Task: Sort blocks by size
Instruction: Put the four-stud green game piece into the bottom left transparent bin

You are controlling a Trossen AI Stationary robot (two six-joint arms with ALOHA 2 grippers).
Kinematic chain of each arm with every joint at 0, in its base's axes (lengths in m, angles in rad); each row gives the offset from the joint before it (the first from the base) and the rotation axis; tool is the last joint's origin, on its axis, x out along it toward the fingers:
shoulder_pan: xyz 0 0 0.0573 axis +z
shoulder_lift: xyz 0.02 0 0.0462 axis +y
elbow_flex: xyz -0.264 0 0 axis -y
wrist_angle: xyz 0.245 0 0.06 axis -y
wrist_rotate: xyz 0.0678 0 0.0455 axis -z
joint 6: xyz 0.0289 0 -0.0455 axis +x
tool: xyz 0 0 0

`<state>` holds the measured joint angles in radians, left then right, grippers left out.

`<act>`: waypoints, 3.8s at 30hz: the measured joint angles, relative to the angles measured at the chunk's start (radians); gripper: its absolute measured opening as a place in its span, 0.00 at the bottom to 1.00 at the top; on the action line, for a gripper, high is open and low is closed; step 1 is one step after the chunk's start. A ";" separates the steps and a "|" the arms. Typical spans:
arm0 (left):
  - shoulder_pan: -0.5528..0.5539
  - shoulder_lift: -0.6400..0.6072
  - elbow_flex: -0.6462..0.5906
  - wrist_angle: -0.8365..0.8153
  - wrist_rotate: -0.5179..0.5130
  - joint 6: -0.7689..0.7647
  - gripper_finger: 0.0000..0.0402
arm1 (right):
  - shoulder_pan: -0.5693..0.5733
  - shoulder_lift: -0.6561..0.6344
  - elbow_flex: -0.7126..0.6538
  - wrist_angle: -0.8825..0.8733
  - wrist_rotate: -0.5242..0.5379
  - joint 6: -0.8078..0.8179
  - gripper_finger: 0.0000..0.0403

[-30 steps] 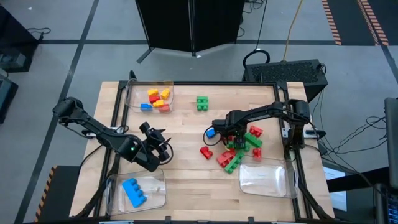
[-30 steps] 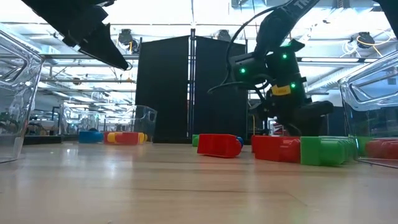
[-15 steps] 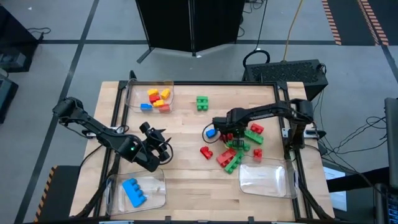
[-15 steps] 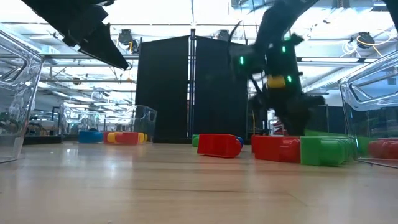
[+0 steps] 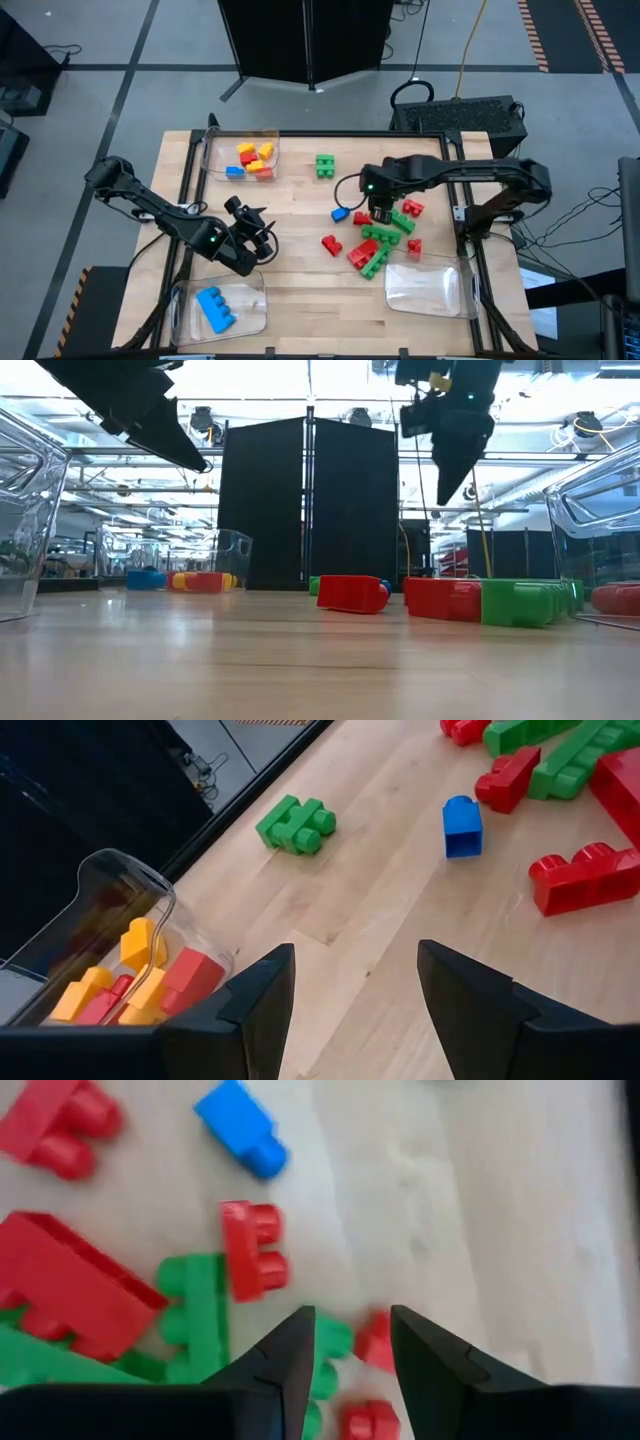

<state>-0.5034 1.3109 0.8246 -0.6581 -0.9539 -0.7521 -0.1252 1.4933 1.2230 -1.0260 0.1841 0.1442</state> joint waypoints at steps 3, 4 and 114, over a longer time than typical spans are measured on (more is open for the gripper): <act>-0.001 0.000 0.000 0.002 0.011 -0.001 0.53 | -0.009 -0.017 -0.031 -0.052 0.024 0.051 0.34; -0.001 0.000 0.000 0.002 0.014 0.000 0.53 | -0.013 -0.017 -0.047 -0.062 0.023 0.072 0.36; 0.184 0.306 0.000 1.125 0.645 1.494 0.55 | 0.172 0.127 -0.160 0.770 -0.587 -0.081 0.41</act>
<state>-0.3191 1.6165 0.8249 0.4669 -0.3089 0.7424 0.0472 1.6202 1.0634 -0.2563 -0.4025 0.0631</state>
